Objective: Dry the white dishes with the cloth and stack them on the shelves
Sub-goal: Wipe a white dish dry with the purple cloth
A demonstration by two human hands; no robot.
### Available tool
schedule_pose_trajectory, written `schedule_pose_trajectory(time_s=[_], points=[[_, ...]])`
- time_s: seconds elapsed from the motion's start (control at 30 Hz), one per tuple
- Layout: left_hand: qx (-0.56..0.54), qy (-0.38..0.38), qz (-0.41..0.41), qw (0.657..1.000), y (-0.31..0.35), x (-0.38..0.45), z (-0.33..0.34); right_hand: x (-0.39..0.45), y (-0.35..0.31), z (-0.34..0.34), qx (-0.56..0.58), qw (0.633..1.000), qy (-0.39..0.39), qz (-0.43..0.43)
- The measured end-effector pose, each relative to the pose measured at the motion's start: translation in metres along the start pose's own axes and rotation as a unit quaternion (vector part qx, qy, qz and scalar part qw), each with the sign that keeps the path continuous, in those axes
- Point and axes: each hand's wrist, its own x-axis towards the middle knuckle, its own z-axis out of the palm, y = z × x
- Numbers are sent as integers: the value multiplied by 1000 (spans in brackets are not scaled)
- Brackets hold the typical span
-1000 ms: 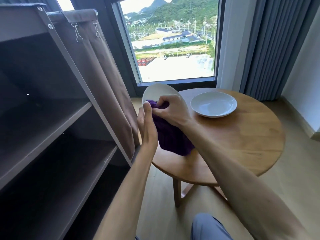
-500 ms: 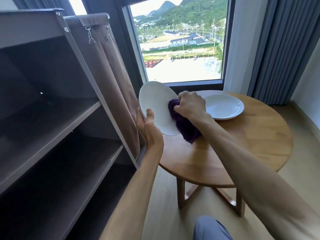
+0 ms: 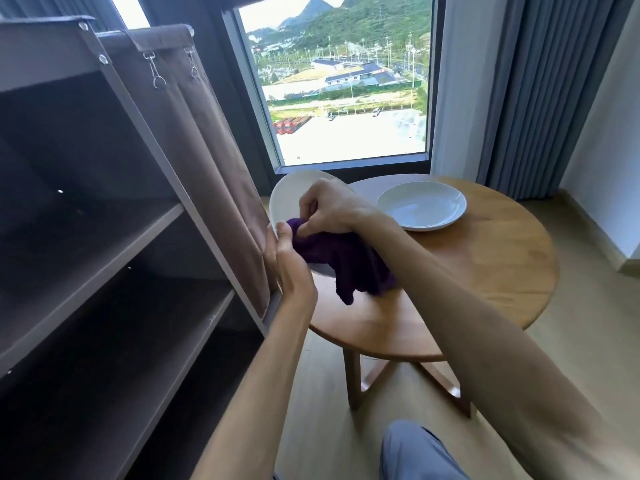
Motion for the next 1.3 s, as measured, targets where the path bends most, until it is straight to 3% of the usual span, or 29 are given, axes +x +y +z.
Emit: schedule_pose_trajectory(time_s=[0.13,0.23,0.3,0.37,0.5,0.57,0.67,0.73,0.8,0.9,0.93,0.97,1.03,1.1,1.13,1.2,1.3], points=[[-41,8,-9,999,1,-6,-5,8,16,13,45,972,228,42],[-78,28,-62,995,7,-5,-7,7,34,15,-29,938,341,51],[-91,43,-69,993,8,-5,-5,3,42,19,-98,922,358,114],[-89,59,-56,993,10,-7,-1,-4,47,25,-81,915,346,190],[-73,76,10,994,8,-14,11,-23,61,32,164,916,221,293],[-74,84,20,993,6,-15,16,-36,61,39,354,863,213,291],[-108,94,-13,990,-2,-10,15,-47,61,55,597,732,215,249],[-118,74,-43,989,-4,-7,11,-50,61,58,668,672,216,235],[-86,32,-26,995,-5,-5,7,-48,65,58,691,637,241,241],[52,-1,85,995,6,-5,3,-38,70,56,714,606,252,246],[153,7,167,974,11,-6,1,-35,70,53,711,604,259,250],[266,11,269,926,16,-7,-1,-31,72,49,705,605,270,253],[449,-70,494,742,16,-7,-11,-27,74,40,697,608,284,254],[545,-183,573,585,19,-6,-16,-25,75,31,692,616,279,253],[581,-201,576,539,21,-5,-16,-25,75,26,687,625,270,253],[614,-176,575,511,31,1,-13,-27,71,20,674,651,245,247],[575,-176,581,549,51,12,-2,-31,64,13,650,685,228,237]])
